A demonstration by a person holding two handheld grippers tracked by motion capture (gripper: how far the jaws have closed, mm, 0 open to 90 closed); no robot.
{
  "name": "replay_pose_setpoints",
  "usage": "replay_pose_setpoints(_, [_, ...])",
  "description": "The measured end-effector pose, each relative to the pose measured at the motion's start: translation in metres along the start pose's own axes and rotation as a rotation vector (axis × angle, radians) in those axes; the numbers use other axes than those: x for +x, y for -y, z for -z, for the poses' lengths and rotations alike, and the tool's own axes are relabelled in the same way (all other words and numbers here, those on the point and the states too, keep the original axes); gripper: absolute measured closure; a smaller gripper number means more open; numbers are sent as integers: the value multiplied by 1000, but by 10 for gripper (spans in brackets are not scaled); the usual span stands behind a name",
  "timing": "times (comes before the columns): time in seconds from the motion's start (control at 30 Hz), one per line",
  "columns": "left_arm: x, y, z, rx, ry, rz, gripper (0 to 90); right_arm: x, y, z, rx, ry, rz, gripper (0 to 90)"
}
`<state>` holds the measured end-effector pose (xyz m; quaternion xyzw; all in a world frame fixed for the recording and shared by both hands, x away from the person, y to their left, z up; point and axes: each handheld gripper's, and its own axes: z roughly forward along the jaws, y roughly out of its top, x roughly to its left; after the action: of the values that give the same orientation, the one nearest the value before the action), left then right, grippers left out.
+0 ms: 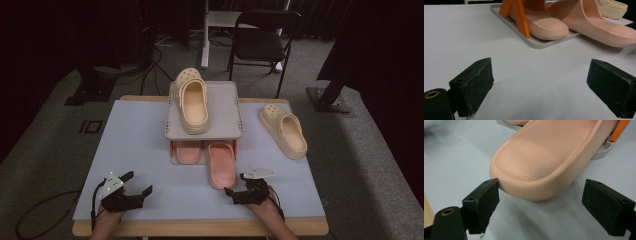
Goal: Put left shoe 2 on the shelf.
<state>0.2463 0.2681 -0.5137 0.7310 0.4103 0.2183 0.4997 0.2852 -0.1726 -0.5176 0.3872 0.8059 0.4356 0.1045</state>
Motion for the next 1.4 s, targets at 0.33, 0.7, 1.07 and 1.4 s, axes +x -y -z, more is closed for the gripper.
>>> replay_pose_setpoints(0.33, [0, 0, 0, -1, 1, 4, 68, -5, -9, -7, -9, 18, 2, 139])
replay_pose_setpoints(0.7, [0, 0, 0, 1, 0, 2, 68, -12, -18, -15, -20, 37, -19, 145])
replay_pose_setpoints(1.07, [0, 0, 0, -1, 2, 3, 68, -13, -26, -24, -31, 82, -10, 146])
replay_pose_setpoints(1.4, [0, 0, 0, 2, 3, 1, 68, -14, -34, -31, -39, 87, -8, 129])
